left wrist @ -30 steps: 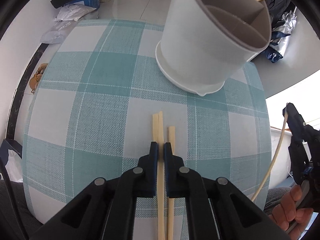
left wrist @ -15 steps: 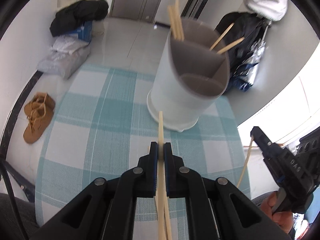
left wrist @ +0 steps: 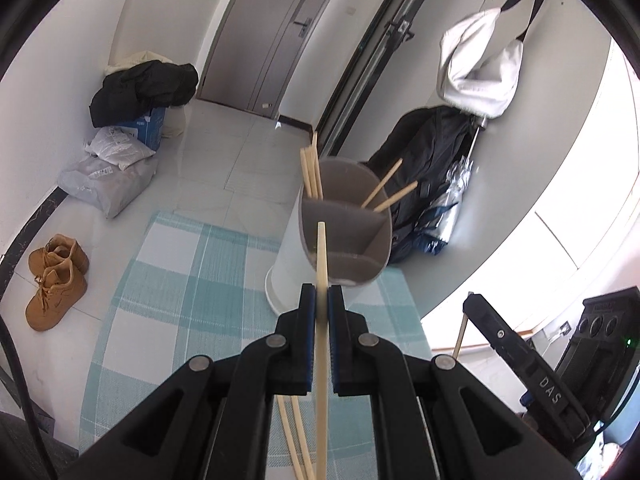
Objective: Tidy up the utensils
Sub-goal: 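Carry the chopstick up over the white caddy with the right gripper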
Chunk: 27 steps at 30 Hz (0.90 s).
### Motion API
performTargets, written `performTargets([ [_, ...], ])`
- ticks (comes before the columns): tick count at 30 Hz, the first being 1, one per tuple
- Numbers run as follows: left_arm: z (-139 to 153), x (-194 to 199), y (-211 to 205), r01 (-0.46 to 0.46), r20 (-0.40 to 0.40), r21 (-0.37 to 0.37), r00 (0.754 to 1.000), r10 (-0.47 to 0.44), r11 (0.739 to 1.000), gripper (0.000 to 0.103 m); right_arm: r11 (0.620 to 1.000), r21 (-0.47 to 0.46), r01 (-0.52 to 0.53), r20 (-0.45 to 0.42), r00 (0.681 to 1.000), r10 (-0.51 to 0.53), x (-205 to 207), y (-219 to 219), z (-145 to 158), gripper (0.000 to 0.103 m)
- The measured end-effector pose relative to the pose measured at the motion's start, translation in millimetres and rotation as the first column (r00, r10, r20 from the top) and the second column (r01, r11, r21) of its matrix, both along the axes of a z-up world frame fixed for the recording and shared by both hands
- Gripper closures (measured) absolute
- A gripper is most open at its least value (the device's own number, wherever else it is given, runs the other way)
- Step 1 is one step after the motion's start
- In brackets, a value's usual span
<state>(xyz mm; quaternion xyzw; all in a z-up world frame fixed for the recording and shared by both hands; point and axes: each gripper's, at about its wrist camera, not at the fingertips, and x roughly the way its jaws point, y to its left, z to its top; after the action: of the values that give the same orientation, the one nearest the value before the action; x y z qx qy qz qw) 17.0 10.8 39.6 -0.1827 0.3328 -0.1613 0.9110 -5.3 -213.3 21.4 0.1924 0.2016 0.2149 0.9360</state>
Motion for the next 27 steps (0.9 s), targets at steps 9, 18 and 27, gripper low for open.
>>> performTargets([
  [9, 55, 9, 4, -0.007, 0.158, -0.031, 0.987, 0.011, 1.000, 0.101, 1.000, -0.023, 0.004, 0.125, 0.992, -0.001, 16, 7, 60, 0.097],
  [18, 104, 46, 11, -0.087, 0.316, -0.065, 0.943, 0.103, 0.994, 0.101, 0.998, -0.061, -0.008, 0.298, 0.954, 0.026, 61, 17, 131, 0.097],
  [27, 101, 91, 15, -0.182, 0.405, -0.081, 0.893, 0.199, 0.980, 0.101, 0.996, -0.078, 0.035, 0.359, 0.933, -0.004, 127, 26, 154, 0.097],
])
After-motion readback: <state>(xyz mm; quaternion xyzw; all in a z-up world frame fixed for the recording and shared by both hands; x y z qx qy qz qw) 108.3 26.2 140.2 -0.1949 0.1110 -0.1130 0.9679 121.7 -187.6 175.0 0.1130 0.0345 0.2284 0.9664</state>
